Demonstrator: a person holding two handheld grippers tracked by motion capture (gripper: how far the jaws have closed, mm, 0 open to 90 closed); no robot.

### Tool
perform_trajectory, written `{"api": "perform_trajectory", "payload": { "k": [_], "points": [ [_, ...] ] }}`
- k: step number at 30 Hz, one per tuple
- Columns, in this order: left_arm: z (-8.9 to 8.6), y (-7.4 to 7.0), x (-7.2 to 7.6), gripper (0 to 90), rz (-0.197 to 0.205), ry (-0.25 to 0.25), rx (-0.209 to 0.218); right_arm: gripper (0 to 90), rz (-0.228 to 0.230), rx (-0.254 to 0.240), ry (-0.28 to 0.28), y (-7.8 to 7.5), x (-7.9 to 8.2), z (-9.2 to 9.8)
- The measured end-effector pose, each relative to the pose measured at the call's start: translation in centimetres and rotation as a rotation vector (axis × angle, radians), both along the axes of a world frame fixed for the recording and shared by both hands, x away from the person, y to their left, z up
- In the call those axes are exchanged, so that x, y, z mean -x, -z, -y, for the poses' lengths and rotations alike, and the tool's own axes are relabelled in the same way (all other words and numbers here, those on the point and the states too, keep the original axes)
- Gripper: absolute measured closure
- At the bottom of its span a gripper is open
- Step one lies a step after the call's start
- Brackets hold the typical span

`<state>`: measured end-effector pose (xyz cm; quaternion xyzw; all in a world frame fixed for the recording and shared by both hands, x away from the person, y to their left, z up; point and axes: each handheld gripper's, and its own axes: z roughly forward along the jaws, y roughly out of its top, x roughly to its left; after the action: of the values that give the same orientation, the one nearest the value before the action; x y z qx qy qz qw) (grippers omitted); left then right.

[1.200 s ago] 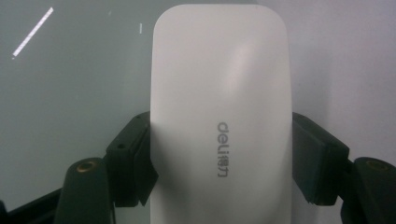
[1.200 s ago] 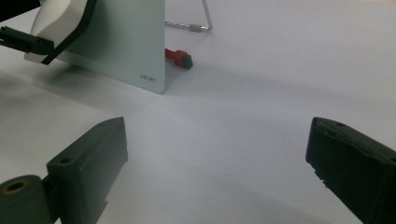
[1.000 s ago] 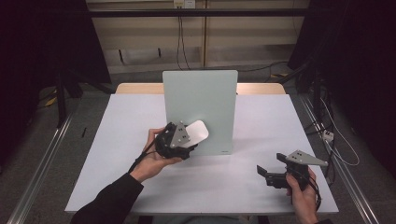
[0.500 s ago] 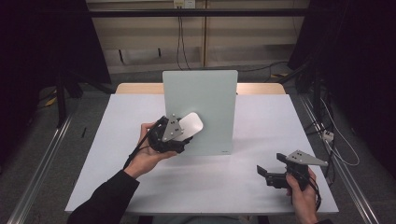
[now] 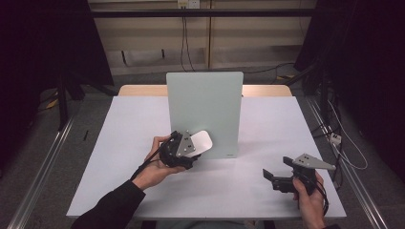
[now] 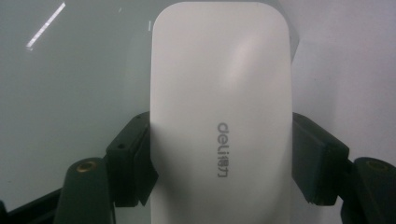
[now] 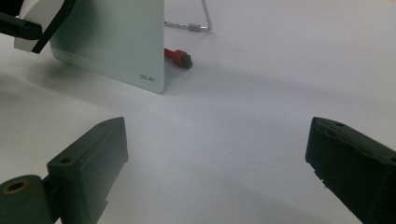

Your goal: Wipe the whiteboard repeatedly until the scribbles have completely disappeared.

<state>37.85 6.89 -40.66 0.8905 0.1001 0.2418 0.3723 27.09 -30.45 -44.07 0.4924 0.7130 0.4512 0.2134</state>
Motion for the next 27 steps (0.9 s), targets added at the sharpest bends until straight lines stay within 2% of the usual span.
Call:
{"api": "perform_trajectory", "payload": {
  "k": [7, 11, 15, 17, 19, 23, 27],
  "points": [
    [-0.8, -1.5, -0.6, 30.9, 0.022, -0.044, 0.063, 5.6, -0.001, 0.001, 0.001, 0.0, 0.0, 0.0],
    [-1.2, -2.4, -0.9, 30.9, 0.028, -0.056, 0.083, 5.6, -0.001, 0.001, 0.000, 0.0, 0.0, 0.0],
    [-1.3, -2.4, -1.0, 30.9, 0.027, -0.055, 0.079, 5.7, -0.002, 0.001, 0.001, 0.0, 0.0, 0.0],
    [-1.3, -2.3, -1.0, 30.9, 0.011, -0.049, 0.070, 5.7, -0.003, 0.001, 0.002, 0.0, 0.0, 0.0],
    [-1.3, -2.2, -1.0, 31.0, -0.021, -0.055, 0.080, 5.7, 0.000, 0.006, -0.002, 0.0, -0.1, -0.1],
    [-1.3, -2.1, -0.9, 31.0, -0.053, -0.059, 0.085, 5.7, -0.001, 0.002, -0.001, 0.0, 0.0, -0.1],
    [-1.5, -2.3, -1.0, 31.0, -0.065, -0.060, 0.091, 5.7, -0.001, 0.001, 0.000, 0.0, 0.0, -0.1]
  ]
}}
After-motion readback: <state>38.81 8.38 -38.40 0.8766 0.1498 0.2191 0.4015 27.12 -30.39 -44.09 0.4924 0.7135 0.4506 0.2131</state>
